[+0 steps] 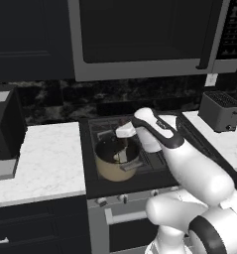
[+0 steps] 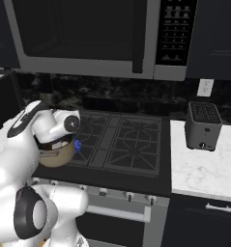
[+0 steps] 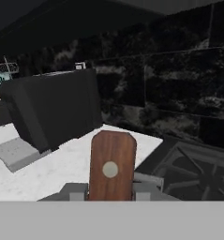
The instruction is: Put the mushroom and lime in the pot. Retrieve the spatula and lightly stir the vegetables in the pot.
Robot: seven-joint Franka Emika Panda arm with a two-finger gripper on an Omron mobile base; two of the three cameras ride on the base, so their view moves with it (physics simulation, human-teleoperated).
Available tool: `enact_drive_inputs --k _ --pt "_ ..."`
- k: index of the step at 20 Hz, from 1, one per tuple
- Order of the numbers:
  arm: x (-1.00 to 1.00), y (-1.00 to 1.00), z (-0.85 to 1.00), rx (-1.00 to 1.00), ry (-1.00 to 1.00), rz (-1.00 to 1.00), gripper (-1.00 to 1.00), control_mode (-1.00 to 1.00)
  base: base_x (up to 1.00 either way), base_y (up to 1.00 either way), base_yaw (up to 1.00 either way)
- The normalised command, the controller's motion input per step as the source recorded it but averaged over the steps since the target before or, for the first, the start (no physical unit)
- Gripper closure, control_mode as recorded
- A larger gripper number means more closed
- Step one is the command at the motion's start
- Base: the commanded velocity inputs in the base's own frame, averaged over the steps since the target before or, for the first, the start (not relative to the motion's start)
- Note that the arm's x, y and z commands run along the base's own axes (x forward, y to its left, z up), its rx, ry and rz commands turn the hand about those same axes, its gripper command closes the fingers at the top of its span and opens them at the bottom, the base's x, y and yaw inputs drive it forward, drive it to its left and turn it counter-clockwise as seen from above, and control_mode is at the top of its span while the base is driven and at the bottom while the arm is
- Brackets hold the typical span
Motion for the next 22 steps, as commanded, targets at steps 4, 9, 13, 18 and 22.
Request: enact_drive_inputs --k 4,9,13,18,22 --pt "0.17 0.26 -0.12 0.00 -0.25 0.02 1.00 -1.00 0.00 0.00 0.00" --pt "-0.01 0.04 -0.27 -0.05 -0.32 0.01 1.00 -1.00 0.00 0.00 0.00" --pt "-0.22 0.00 -0.10 -0.25 -0.43 0.00 1.00 -1.00 0.00 0.00 0.00" --pt "-0.13 0.00 -0.13 -0.26 -0.19 0.00 1.00 -1.00 0.00 0.00 0.00" --pt "0.00 0.00 -0.06 -0.07 0.00 0.00 1.00 -1.00 0.00 0.00 0.00"
